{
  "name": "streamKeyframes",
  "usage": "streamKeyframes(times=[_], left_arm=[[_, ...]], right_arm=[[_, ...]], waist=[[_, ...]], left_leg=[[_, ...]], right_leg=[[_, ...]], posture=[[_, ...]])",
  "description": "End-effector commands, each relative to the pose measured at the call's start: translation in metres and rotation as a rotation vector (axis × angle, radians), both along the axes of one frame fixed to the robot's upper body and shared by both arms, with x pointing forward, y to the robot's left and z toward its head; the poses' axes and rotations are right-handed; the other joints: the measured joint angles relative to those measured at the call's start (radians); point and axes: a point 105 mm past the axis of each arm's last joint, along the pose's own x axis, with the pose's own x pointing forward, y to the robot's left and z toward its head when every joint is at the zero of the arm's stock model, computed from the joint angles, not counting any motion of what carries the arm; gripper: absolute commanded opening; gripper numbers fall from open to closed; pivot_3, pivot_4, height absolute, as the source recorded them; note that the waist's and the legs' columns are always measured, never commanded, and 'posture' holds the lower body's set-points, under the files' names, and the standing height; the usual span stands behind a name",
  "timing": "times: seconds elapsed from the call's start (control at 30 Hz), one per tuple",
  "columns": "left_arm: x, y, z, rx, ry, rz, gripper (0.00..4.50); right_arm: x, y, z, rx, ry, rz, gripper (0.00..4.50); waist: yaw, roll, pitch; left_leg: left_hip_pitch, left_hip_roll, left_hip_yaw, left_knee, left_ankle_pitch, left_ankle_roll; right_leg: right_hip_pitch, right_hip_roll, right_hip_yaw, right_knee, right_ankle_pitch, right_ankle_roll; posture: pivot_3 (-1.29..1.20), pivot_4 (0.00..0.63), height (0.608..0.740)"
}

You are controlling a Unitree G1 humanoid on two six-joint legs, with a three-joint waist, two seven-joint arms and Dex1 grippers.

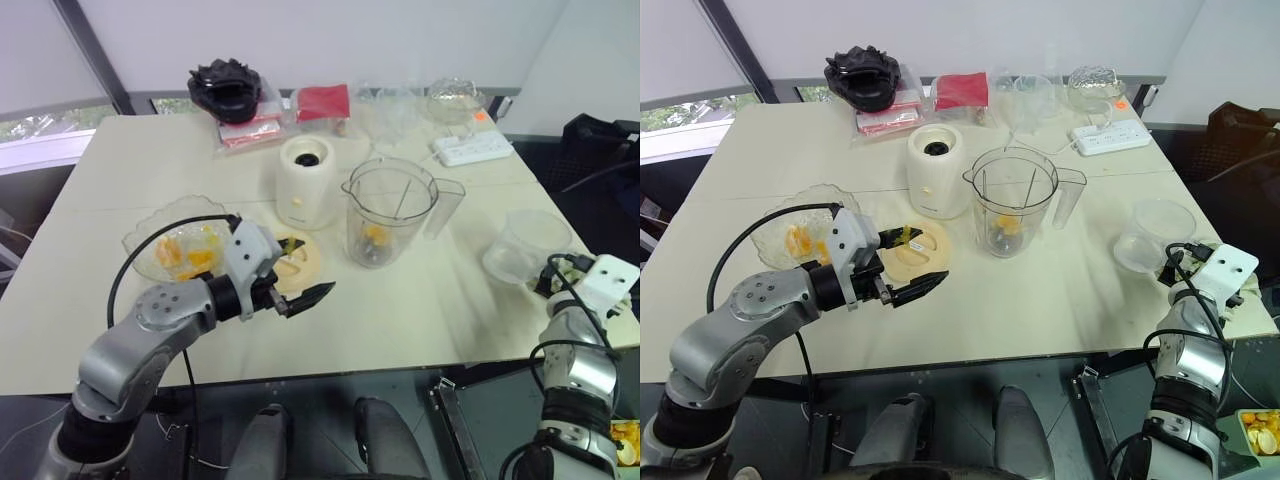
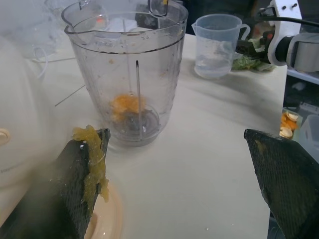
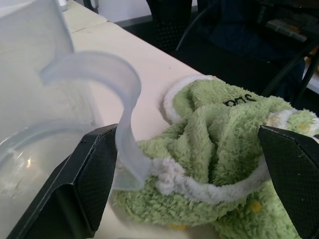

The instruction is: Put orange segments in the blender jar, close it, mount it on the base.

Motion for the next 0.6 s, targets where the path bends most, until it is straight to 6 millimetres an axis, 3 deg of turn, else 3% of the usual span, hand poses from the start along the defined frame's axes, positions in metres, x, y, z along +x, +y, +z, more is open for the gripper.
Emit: streamKeyframes(times=[0.03, 0.23, 0.6], left_arm=[[-0.002, 0.0, 0.003, 0.001, -0.034, -0.006, 4.5], [-0.002, -0.001, 0.0, 0.002, -0.029, -0.013, 4.5], [-0.003, -0.003, 0.001, 0.006, -0.038, -0.022, 4.5]], right_arm=[[-0.002, -0.009, 0.024, -0.097, -0.048, -0.005, 4.45], [-0.004, -0.015, 0.033, -0.157, -0.051, -0.009, 4.45], [0.013, -0.024, 0.029, -0.164, -0.017, 0.013, 4.45]], waist=[[-0.002, 0.0, 0.0], [-0.003, 0.0, 0.0], [-0.006, 0.0, 0.0]], left_leg=[[0.0, 0.0, 0.0, 0.0, 0.0, 0.0], [0.0, 0.0, 0.0, 0.0, 0.0, 0.0], [0.0, 0.0, 0.0, 0.0, 0.0, 0.0]], right_leg=[[0.0, 0.0, 0.0, 0.0, 0.0, 0.0], [0.0, 0.0, 0.0, 0.0, 0.0, 0.0], [0.0, 0.0, 0.0, 0.0, 0.0, 0.0]], posture=[[0.0, 0.15, 0.74], [0.0, 0.15, 0.74], [0.0, 0.15, 0.74]])
